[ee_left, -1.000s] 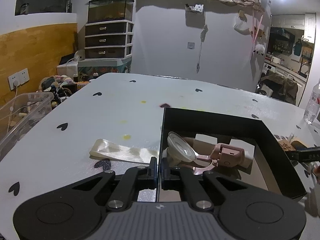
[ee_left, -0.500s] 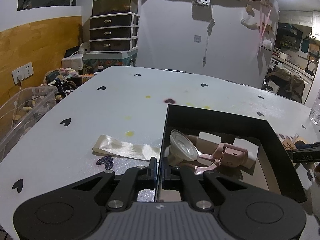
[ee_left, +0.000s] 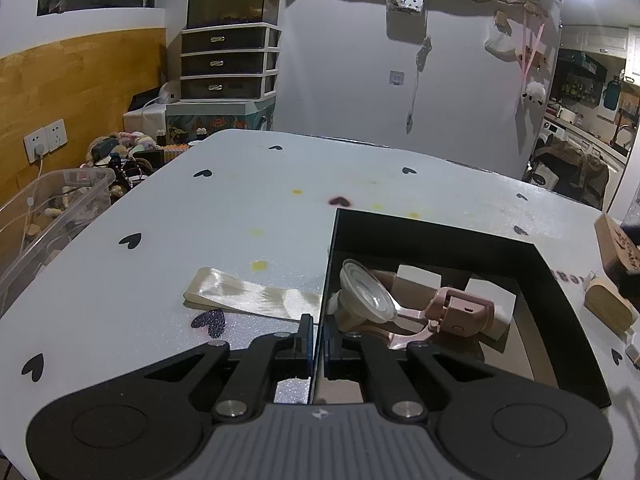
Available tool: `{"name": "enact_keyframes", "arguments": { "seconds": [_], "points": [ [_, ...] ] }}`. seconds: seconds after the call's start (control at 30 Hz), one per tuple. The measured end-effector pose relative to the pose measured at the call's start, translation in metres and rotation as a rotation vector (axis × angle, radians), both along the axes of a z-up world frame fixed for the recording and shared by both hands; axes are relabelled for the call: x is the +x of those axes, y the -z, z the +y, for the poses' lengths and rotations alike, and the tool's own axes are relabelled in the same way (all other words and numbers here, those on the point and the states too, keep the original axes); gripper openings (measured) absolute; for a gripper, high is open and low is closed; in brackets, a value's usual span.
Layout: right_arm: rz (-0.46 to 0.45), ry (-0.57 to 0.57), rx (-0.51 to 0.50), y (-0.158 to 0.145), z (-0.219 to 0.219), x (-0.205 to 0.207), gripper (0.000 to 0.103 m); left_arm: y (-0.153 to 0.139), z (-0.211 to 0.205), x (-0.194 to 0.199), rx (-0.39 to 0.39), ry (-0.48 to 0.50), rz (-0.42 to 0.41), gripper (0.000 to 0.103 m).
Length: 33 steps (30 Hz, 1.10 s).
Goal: Organize rigid objects
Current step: 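Carry the wooden stamp block into the black box and release it, then move the right gripper to the oval wooden block and grasp it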
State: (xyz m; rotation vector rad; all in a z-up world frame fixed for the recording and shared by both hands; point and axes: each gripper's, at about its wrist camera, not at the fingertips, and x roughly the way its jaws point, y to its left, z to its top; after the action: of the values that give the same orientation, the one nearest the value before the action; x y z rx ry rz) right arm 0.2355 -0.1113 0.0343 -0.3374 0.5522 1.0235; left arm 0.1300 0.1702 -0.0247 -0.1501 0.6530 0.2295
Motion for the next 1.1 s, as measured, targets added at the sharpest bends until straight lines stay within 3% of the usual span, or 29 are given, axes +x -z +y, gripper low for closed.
{"name": "enact_keyframes", "arguments": {
  "seconds": [0.17, 0.37, 0.73, 0.83, 0.93, 1.1],
  "points": [
    [0.021, -0.241, -0.083, -0.003, 0.046, -0.006, 0.079, 0.000, 0.001, 0.002, -0.007, -0.009, 0.003, 0.005],
    [0.104, -0.360, -0.190, 0.022, 0.086, 0.003, 0.079, 0.001, 0.003, 0.002, -0.013, 0.000, 0.007, 0.005],
    [0.246, -0.409, -0.339, 0.049, 0.104, 0.014, 0.080, 0.003, 0.006, 0.009, -0.023, 0.014, 0.013, 0.004],
    [0.289, -0.386, -0.348, 0.049, 0.101, 0.017, 0.081, 0.003, 0.006, 0.009, -0.021, 0.015, 0.013, 0.004],
    [0.298, -0.366, -0.325, 0.043, 0.096, 0.018, 0.094, 0.004, 0.006, 0.010, -0.019, 0.013, 0.017, 0.004],
    [0.300, -0.345, -0.290, 0.034, 0.085, 0.019, 0.094, 0.005, 0.005, 0.012, -0.013, 0.009, 0.021, 0.004]
  ]
}}
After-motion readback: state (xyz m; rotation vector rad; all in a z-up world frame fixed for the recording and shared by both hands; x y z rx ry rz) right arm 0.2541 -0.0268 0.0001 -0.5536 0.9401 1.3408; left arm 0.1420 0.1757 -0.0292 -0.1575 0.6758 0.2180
